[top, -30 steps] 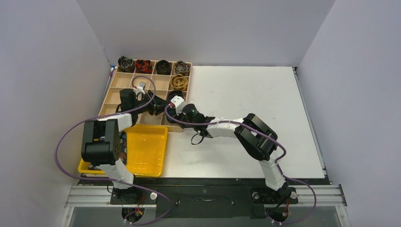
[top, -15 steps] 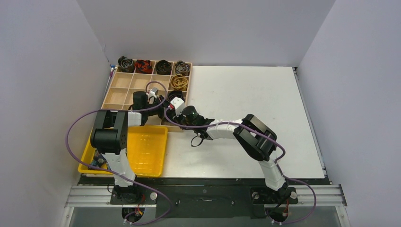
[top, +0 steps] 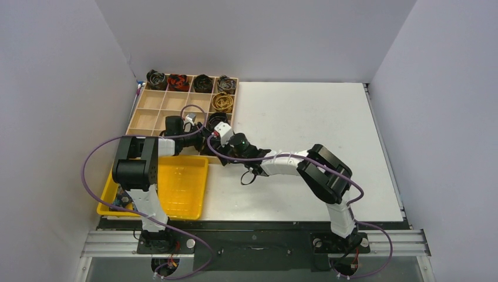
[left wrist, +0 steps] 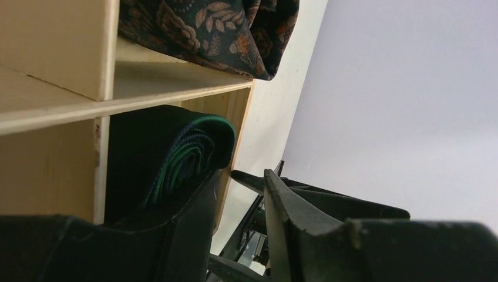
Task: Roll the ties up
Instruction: Place the tie in the storage box, then reset both arms
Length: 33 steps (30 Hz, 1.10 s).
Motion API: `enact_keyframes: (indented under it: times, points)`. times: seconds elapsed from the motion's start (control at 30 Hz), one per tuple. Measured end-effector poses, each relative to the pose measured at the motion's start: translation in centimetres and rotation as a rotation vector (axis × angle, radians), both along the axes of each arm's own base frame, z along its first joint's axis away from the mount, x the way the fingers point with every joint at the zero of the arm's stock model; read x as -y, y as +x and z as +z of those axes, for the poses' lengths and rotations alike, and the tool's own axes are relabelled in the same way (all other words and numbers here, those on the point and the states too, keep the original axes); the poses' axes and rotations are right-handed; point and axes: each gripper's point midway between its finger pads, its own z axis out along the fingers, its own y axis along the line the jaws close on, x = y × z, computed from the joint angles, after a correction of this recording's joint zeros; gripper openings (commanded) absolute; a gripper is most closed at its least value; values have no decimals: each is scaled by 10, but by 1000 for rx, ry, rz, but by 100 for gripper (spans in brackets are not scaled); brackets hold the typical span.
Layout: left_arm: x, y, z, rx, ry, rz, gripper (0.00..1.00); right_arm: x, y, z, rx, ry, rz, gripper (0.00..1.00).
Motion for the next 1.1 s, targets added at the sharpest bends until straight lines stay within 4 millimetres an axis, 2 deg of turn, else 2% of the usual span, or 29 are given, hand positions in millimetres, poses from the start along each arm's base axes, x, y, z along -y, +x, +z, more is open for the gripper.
enact_keyframes:
  times: [0.23,0.33,0.43,0.63,0.87,1.03,1.1]
  points:
    - [0,0,-1,-4,14,-13,33,25,-9,7,-84,-26,-10,63]
    - [0,1,-1,-8,15,-17,35,37,-9,17,-117,-21,-20,64]
    - [0,2,1,-6,17,-25,39,49,-9,36,-122,-4,-27,67]
    - [2,7,12,29,10,-45,59,78,2,87,-91,47,-58,69]
    - [3,22,41,155,50,-56,74,131,27,128,-33,8,-126,77]
    - [-2,40,76,310,135,-80,99,179,45,163,53,-39,-217,78]
    - [-5,48,93,383,181,-98,97,198,50,178,91,-50,-262,78]
